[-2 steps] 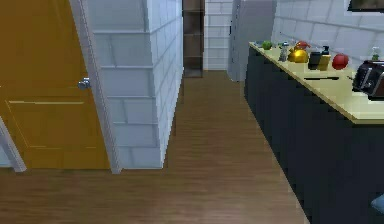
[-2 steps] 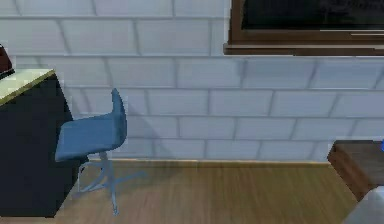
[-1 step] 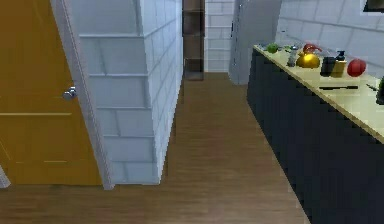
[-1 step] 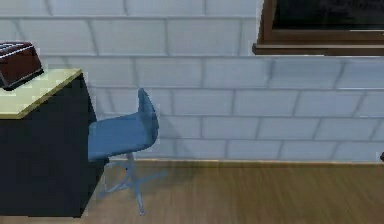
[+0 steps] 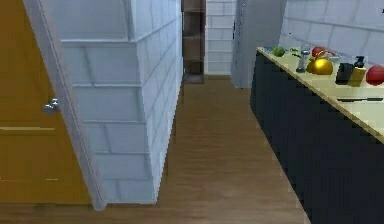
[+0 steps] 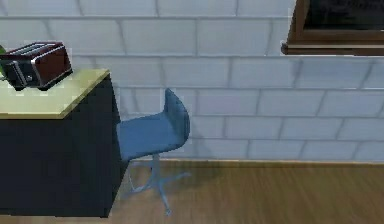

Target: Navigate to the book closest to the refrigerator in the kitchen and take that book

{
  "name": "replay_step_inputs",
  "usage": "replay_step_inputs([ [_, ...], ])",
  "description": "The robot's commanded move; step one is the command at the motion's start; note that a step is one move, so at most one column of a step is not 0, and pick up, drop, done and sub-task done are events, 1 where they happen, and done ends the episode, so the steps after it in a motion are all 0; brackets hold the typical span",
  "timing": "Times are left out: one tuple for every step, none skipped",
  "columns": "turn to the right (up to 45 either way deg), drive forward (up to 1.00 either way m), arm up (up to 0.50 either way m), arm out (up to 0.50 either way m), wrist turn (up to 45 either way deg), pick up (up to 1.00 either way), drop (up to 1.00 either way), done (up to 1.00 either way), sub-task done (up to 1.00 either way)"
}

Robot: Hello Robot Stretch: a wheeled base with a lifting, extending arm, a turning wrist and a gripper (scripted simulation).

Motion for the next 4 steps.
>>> replay_step_inputs([
  [6.0,0.00,0.00,0.00,0.0,0.00,0.00,0.00,0.00],
  [0.0,1.00,0.00,0.00,0.0,0.00,0.00,0.00,0.00],
  [45.0,0.00,0.00,0.00,0.0,0.00,0.00,0.00,0.00],
  [3.0,0.00,0.00,0.00,0.0,0.00,0.00,0.00,0.00],
])
